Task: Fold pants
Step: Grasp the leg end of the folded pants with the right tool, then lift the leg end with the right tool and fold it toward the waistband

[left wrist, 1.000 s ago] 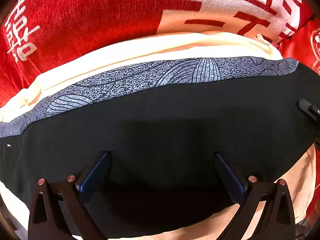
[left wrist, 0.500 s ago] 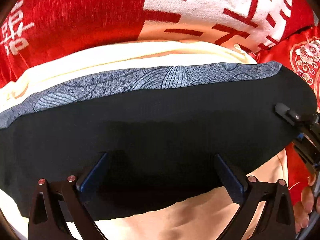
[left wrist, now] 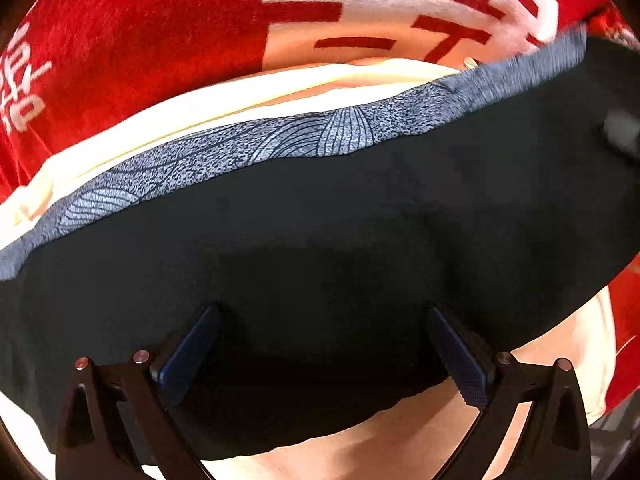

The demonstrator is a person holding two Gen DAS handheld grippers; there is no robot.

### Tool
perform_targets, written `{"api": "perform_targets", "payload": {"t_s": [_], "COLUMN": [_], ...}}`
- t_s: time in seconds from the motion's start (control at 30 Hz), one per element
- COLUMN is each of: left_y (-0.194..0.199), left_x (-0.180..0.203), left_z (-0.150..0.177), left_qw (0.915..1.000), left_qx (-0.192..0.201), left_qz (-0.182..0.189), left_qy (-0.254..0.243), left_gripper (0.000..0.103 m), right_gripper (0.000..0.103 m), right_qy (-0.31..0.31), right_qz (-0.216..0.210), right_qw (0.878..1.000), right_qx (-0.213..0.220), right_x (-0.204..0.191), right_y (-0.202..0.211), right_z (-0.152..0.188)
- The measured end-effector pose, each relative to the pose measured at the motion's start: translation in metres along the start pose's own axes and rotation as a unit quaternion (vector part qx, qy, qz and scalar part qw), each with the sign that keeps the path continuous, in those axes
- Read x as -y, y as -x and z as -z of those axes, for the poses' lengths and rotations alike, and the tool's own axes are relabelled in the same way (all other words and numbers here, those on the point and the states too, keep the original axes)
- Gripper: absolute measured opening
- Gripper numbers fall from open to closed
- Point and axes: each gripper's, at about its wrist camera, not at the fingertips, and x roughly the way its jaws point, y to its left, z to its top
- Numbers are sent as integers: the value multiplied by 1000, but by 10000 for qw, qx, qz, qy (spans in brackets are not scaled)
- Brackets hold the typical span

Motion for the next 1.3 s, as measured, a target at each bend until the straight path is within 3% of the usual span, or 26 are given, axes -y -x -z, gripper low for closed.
{"api": "perform_targets", "payload": {"t_s": [0.17, 0.23, 0.37, 0.53, 0.73, 0.87, 1.0, 1.07, 1.17, 1.3], "left_y": [0, 9, 42, 72, 73, 70, 77, 89, 101, 111], "left_x": [1, -14, -72, -160, -247, -284, -298, -304, -293, -267], "left_z": [-4, -2, 14, 41, 69, 84, 89, 86, 64, 50], "left_qw": [9997, 9996, 9985, 9966, 9906, 9858, 9853, 9861, 9886, 9928], "left_qx": [-104, -183, 64, 182, -71, -173, -101, -42, 77, 90], "left_qz": [148, 228, 262, -135, -630, -711, -653, -572, -225, 483], "left_qy": [-181, -38, 466, 795, 1213, 1511, 1578, 1558, 1490, 1091], "left_gripper": [103, 103, 103, 103, 103, 103, 103, 103, 103, 103], "right_gripper": [15, 15, 15, 15, 18, 26, 49, 52, 52, 52], "right_qy": [674, 929, 1615, 2288, 3056, 3564, 4079, 4278, 3897, 3127], "right_qz": [-50, -65, -41, 127, 1010, 1737, 1752, 1627, 1073, 962], "right_qw": [9977, 9956, 9867, 9718, 9407, 9139, 8916, 8844, 9082, 9391], "right_qx": [-20, -30, -165, -549, -1067, -873, -891, -909, -1082, -1049], "right_x": [-50, -71, -121, -173, -212, -230, -248, -253, -247, -216], "right_y": [3, 5, -1, -36, -114, -130, -117, -104, -81, -56], "right_z": [8, 13, 33, 74, 148, 181, 208, 217, 210, 180]}}
